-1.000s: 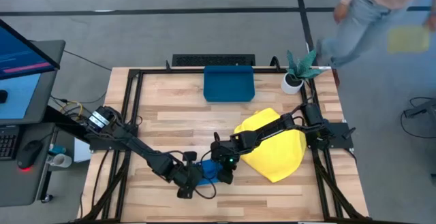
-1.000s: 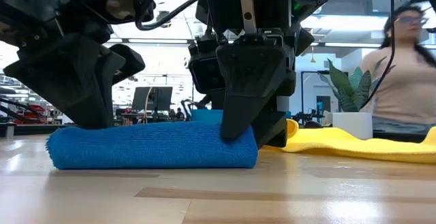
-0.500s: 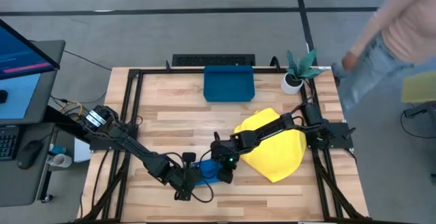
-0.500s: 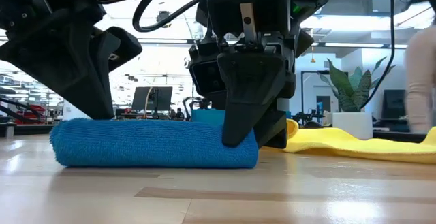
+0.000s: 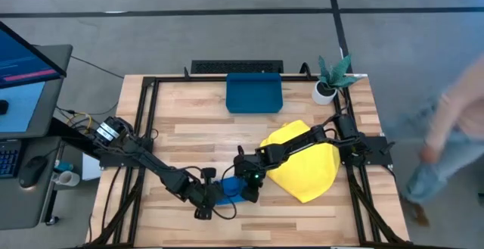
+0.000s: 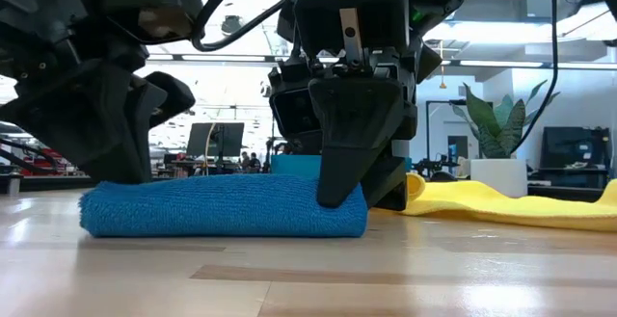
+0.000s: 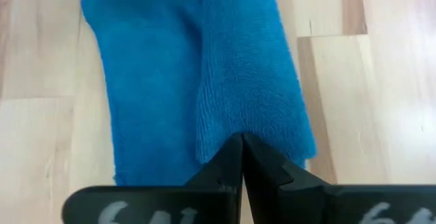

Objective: Roll microfiber towels into tight, uniform cylinder then place into a basket
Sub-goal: Roll the blue microfiber cloth

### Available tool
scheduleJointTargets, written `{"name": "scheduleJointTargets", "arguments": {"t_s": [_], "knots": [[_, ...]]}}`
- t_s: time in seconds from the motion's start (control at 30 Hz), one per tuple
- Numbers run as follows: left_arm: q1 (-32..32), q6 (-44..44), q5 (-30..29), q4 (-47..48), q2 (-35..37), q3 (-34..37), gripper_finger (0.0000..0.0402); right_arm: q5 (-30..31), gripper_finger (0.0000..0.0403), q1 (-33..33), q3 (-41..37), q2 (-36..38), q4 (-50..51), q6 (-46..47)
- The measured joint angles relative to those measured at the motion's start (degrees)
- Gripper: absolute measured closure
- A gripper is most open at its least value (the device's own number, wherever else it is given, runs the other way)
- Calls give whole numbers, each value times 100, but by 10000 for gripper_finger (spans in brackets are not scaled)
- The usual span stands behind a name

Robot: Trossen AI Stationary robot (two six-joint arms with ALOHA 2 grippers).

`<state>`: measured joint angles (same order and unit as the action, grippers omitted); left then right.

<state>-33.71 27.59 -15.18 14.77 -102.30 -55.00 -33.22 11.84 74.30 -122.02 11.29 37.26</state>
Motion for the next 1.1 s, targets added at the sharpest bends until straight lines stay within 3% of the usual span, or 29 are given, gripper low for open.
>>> {"name": "scheduleJointTargets", "arguments": {"t_s": [0.47, 0.67, 0.83, 1.1], "knots": [[7, -1, 146, -93, 0, 0, 400, 66, 271, -9, 0, 9, -2, -308], [4, 0, 144, -48, 0, 0, 400, 90, 236, -14, 10, 15, -67, -282], [7, 1, 142, -33, -2, 0, 400, -406, 205, -125, 9, 4, -48, -213], [7, 2, 133, -32, -4, 2, 400, -397, 194, -226, 9, 83, 232, -302]]}}
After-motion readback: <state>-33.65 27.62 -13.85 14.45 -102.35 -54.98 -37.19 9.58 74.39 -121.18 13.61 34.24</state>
